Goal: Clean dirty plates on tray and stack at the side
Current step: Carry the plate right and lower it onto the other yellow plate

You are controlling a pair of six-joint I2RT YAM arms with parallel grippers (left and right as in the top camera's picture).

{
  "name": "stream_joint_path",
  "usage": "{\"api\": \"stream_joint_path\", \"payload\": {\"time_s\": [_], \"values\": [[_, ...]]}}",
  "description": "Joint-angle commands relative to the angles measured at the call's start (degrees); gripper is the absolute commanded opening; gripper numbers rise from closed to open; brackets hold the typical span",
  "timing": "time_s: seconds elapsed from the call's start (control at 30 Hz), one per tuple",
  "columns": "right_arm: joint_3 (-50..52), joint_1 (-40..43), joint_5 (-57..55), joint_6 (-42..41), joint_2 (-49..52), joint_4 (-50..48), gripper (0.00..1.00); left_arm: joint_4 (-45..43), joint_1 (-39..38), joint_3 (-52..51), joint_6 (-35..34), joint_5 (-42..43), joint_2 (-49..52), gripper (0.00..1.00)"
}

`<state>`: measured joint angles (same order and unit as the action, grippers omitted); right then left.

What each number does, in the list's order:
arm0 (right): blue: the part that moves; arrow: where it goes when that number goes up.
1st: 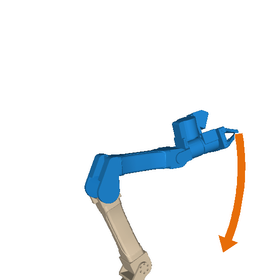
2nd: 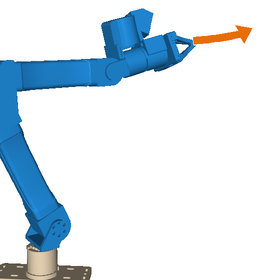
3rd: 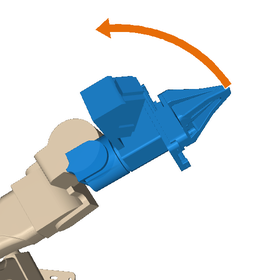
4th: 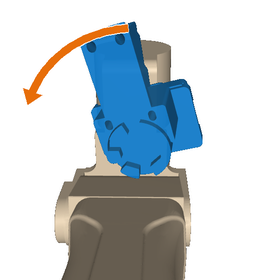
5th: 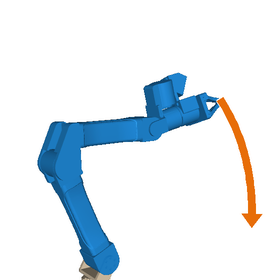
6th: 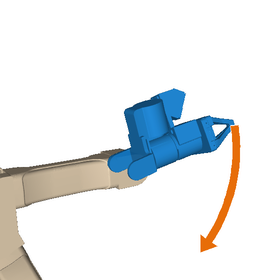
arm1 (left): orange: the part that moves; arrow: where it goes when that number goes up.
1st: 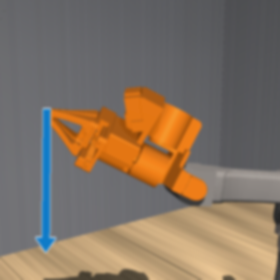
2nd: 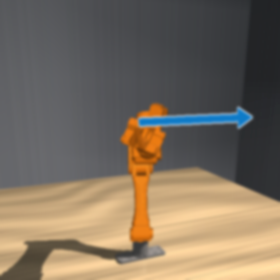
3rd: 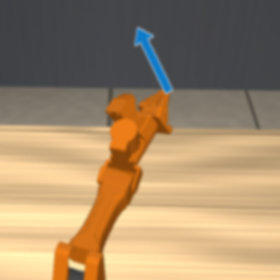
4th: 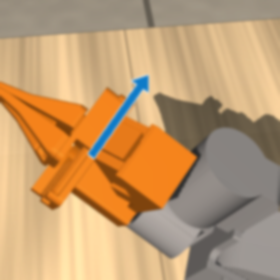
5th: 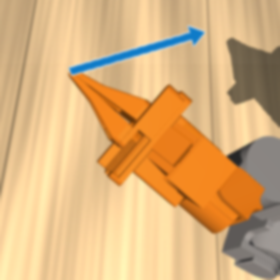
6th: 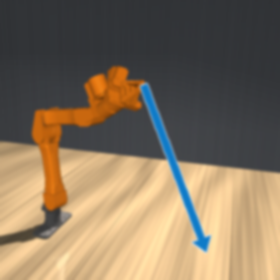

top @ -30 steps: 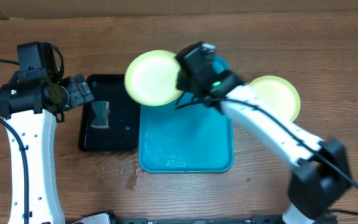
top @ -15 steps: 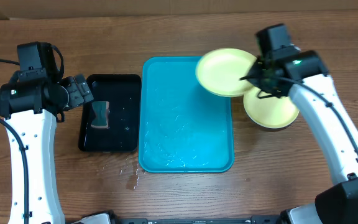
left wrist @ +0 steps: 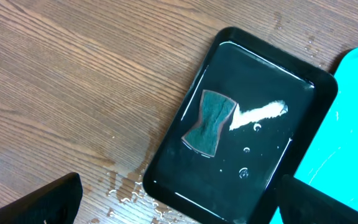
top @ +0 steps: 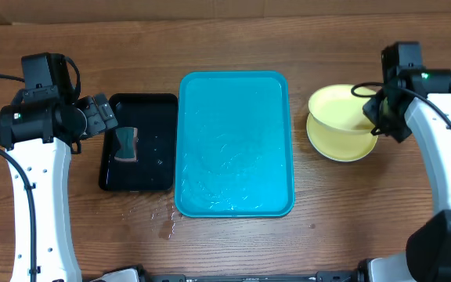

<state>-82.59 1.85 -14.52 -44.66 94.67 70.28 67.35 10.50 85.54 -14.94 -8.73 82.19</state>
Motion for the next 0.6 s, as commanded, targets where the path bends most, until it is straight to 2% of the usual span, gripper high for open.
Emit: {"api": "stream_joint_path", "payload": {"time_s": [0.0,0.33,0.57], "values": [[5.5,0.9,-0.9,-1.4,-0.7,-4.4,0.04,-0.1,0.0,0.9,-0.9,0.3,0.1,1.00],[13.0,0.9,-0.9,-2.1,-0.7,-11.0,0.04,-0.1,0.0,0.9,-0.9,0.3,0.1,1.00],[15.1,0.9,-0.9,-2.1,-0.7,-11.7,0.04,-0.1,0.0,0.9,-0.9,0.3,0.1,1.00]]}}
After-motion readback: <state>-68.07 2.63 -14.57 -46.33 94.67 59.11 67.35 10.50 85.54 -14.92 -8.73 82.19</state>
